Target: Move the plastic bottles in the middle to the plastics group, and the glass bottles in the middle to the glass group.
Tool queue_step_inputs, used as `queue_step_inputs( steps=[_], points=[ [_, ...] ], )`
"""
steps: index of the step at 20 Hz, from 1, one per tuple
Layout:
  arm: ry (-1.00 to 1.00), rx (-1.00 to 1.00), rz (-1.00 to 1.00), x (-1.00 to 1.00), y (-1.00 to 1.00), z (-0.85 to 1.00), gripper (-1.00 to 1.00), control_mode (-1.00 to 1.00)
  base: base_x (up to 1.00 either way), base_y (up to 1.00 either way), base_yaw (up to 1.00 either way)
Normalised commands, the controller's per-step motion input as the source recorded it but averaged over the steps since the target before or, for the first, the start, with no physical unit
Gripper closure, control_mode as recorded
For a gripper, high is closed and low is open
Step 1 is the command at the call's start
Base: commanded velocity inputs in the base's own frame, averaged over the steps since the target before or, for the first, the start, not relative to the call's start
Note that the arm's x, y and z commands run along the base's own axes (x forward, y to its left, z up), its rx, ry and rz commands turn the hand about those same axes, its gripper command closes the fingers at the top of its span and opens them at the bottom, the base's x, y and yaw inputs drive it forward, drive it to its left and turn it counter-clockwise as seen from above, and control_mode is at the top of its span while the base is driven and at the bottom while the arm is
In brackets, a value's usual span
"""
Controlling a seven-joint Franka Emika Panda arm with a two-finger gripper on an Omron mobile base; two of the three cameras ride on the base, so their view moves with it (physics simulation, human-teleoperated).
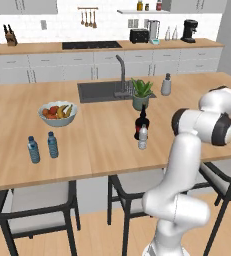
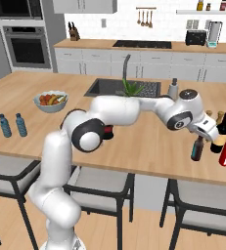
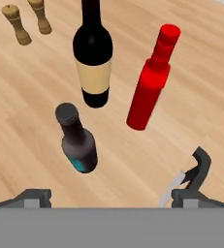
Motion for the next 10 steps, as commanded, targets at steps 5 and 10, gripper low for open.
queue_step_inputs(
  steps=[5, 10],
  points=[
    [-0.01, 0.00, -0.08, -0.55, 0.76, 0.06, -1.00, -1.00, 0.00, 0.00, 0.00],
    [-0.04, 0.00, -0.03, -0.46, 0.94, 0.16, -1.00, -1.00, 0.00, 0.00, 0.00]
  ],
)
